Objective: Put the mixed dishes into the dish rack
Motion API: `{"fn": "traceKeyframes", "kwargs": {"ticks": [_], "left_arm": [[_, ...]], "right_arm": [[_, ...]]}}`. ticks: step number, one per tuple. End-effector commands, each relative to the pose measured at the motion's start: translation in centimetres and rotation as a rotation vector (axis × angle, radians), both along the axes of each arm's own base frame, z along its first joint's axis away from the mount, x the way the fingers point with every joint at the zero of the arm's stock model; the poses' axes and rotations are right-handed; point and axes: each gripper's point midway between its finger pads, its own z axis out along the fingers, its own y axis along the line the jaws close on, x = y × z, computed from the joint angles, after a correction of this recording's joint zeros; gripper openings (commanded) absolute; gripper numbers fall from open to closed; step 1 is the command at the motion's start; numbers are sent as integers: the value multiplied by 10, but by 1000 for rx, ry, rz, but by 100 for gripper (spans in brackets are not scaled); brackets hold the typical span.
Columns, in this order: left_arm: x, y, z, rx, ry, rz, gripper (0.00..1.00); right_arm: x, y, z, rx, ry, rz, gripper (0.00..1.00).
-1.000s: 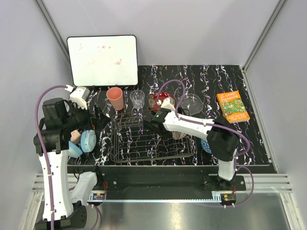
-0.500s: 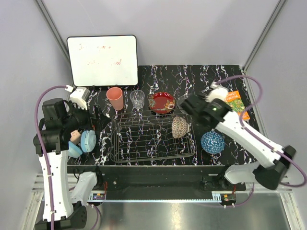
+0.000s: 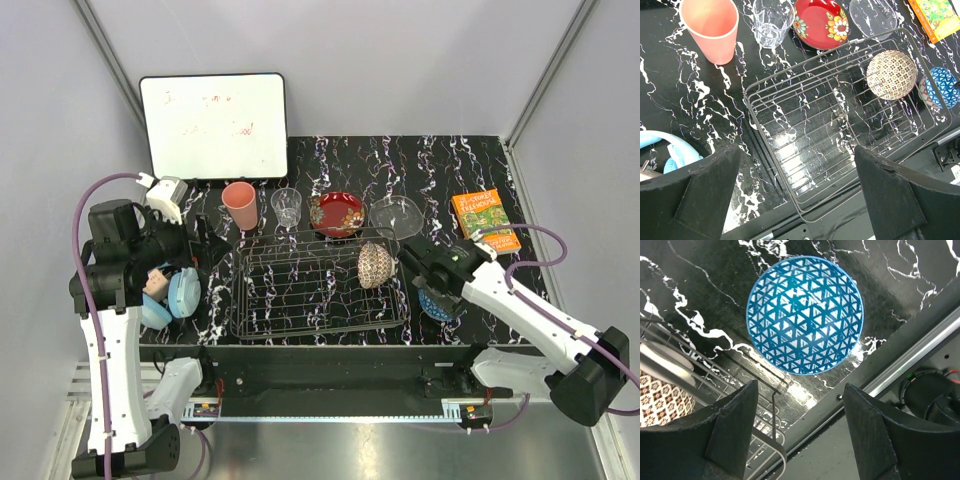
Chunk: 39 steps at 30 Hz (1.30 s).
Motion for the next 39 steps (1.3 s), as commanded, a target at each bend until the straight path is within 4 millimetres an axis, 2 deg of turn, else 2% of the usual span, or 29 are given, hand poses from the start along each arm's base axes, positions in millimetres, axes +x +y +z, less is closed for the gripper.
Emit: {"fn": "traceKeyframes", "kwargs": {"ticks": [1,5,9,15,20,26,31,36,39], "left_arm": [[-1,-5,18,-10,-65,-24,99],[-1,-5,15,-11,-55,-26,99],[-2,-5,17,-8,-65,-28,99],[-4,-5,12,-6,-59,-34,99],[-3,-3,13,5,-61,-26,99],[-1,-3,8,5,-46,-29,99],[-3,-5,6,-4,-42,-36,99],[-6,-4,1,7,-40,-37,99],[-7,-4,-1,9,-38,-41,99]], "right_arm": [[-25,-30,-1,-74,50,-121,74],[-2,-37,-9,-110,47,-124,74],[25,-34,-20,-108,41,-137,75],[52,-31,-38,-122,51,-126,74],[52,-23,-49,-94,90,-110,70],[41,-28,-59,-97,110,-113,68],[51,-22,-65,-79,86,-102,71],[69,-6,-59,-15,43,-56,72],[73,0,-55,10,26,-34,72]]}}
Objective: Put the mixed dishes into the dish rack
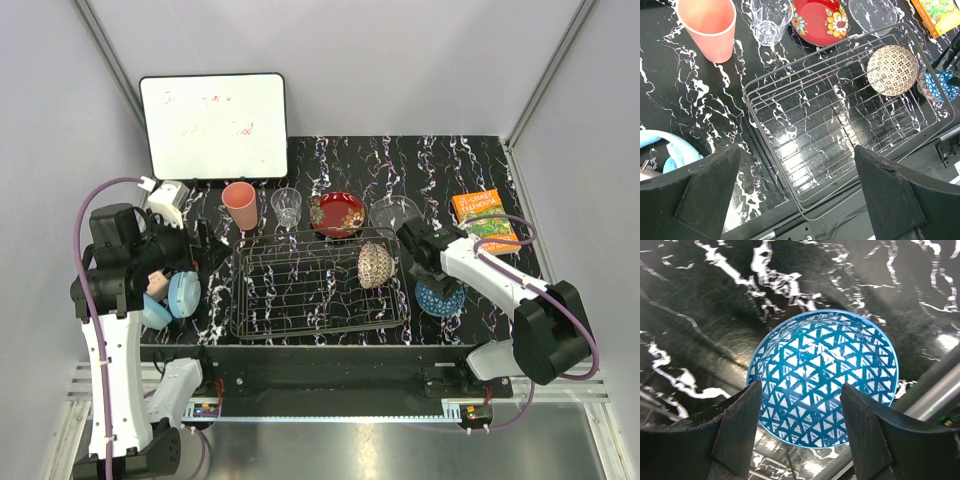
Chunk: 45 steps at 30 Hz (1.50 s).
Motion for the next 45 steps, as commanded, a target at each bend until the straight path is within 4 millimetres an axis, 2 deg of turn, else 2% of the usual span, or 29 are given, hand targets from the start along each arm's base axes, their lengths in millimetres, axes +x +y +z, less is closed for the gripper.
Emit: {"fn": "traceKeyframes", "kwargs": {"ticks": [1,10,16,21,26,29,30,32,35,38,42,45], "left_arm": [[-2,-4,3,-5,-26,-31,99],[0,-5,-3,-20,2,-30,99],[0,-2,-2,-2,-10,-20,99],[0,1,-3,16,-14,-9,99],[0,2,-4,25,-17,-6,99],[-1,3,-6,31,-15,-4,99],[-1,3,-7,31,-12,-4,99],[-1,3,-7,28,-10,-5,99],[0,2,-7,23,-7,-9,99],[0,1,-6,17,-3,-12,99],[0,0,-6,11,-4,-14,99],[0,0,-5,11,-7,-15,99]], "right_arm": [[22,16,13,73,-82,29,72],[30,15,17,62,-117,47,72],[40,19,6,38,-82,52,72],[56,18,-4,10,-66,64,72],[76,15,2,1,-66,84,72],[82,14,15,5,-98,97,72],[85,13,26,12,-124,111,73],[84,13,41,25,-164,126,77],[72,11,52,52,-179,142,78],[50,9,46,82,-143,141,78],[20,3,26,108,-81,108,76],[12,0,20,108,-71,96,76]]}}
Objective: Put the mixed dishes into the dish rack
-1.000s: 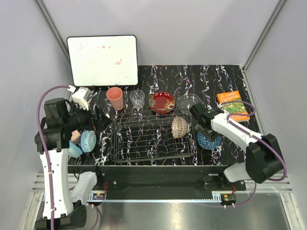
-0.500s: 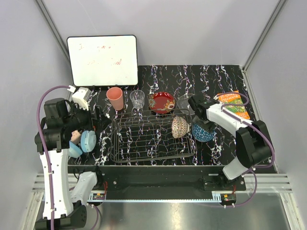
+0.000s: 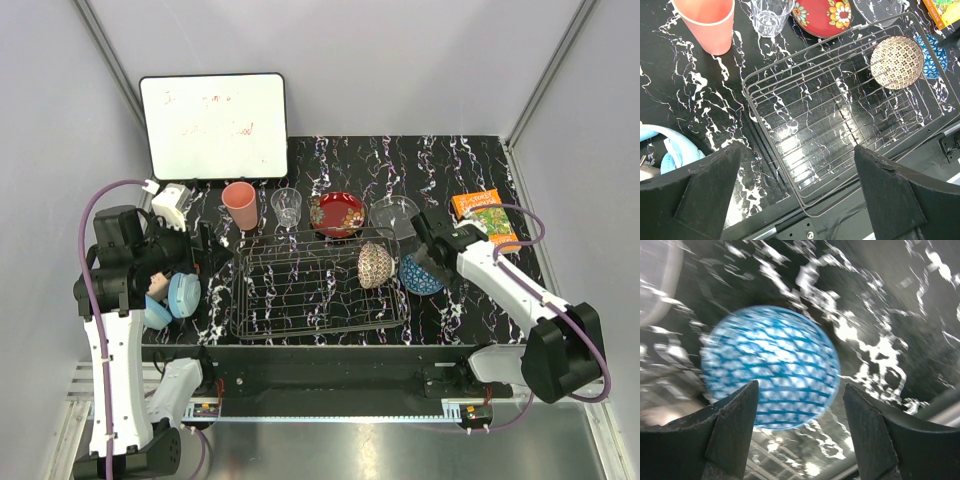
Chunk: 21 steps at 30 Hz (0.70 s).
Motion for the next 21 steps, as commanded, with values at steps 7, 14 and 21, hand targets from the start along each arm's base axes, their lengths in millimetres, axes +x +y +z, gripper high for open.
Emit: {"fn": "traceKeyframes", "kwargs": {"ticks": [7,14,21], "left_arm": [[0,-2,10,-2,-43,-10,99],[1,-2,12,-5,-43,-13,99],[0,-2,13,1,-43,-12,99]], "right_arm": [[-28,-3,-27,18,103,-41,72],[-37,-11,-53,-9,136,-85,70],[-34,-12,-62,-12,116,-108,49]]}}
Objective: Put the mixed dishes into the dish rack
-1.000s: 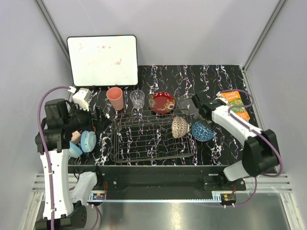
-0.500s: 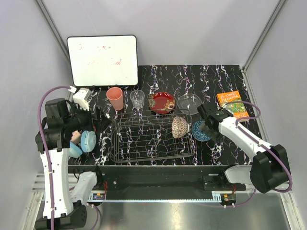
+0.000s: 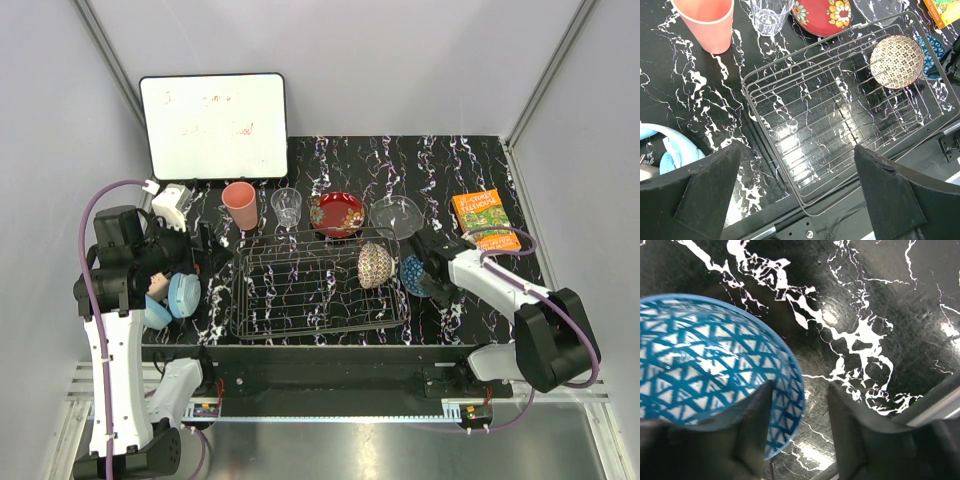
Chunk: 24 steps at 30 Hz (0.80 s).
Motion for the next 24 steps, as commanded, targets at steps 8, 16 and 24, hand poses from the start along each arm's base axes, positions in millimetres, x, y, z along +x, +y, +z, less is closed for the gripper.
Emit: {"fn": "traceKeyframes", "kwargs": {"ticks": [8,16,24], "left_arm": [[-1,-2,17,3,-58,-14,99],[4,5,-9,36,-12,0,99],[11,10,-28,54,27,14,99]], "right_arm": [[14,-5,17,-11,-103,-29,4],[8,-38,112,-144,-297,-7,0],[-1,-50,206,-273,-435,79,0]]}}
